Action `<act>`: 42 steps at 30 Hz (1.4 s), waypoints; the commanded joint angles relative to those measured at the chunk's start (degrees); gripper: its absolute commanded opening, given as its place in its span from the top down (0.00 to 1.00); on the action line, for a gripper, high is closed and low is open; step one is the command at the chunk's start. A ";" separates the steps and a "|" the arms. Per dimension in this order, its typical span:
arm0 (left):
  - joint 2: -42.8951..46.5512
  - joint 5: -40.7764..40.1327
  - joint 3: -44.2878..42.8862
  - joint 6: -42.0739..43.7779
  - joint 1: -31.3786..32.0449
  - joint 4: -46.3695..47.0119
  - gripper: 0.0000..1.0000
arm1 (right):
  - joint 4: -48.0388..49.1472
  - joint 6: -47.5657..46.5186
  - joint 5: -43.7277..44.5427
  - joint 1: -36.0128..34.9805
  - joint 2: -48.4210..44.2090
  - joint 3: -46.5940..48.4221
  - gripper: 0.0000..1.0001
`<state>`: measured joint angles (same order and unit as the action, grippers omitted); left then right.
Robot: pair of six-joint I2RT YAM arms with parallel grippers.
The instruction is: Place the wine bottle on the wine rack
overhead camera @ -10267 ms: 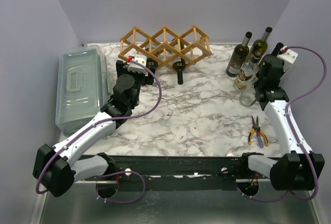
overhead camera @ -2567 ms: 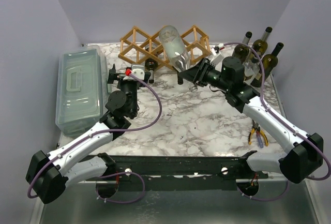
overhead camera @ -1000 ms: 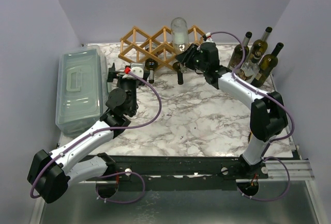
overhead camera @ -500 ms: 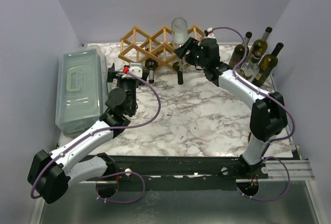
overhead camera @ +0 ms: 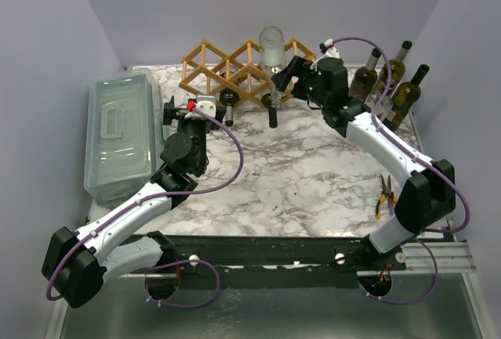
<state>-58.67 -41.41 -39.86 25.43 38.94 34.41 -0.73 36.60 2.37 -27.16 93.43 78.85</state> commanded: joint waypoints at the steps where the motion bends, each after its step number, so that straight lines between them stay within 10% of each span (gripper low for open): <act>1: 0.41 1.18 -1.02 -1.43 -0.44 0.13 0.01 | -4.92 -5.89 3.41 0.11 -6.76 -1.17 0.10; 15: 0.26 1.54 -1.22 -3.98 -0.43 -0.93 0.01 | -11.03 -21.09 28.70 1.33 -24.06 -7.25 0.10; 25: -1.53 1.44 -1.98 -5.13 -0.44 -2.13 0.01 | -15.34 -13.07 23.30 21.98 -28.60 -12.22 0.08; 42: -0.92 1.33 -1.90 -5.30 -0.43 -2.33 0.01 | 17.74 -19.44 18.87 27.55 -29.04 -35.43 0.00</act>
<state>-60.31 -41.34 -39.86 21.26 38.94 32.40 5.50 20.62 24.36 -0.84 62.02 44.80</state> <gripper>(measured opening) 0.987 0.996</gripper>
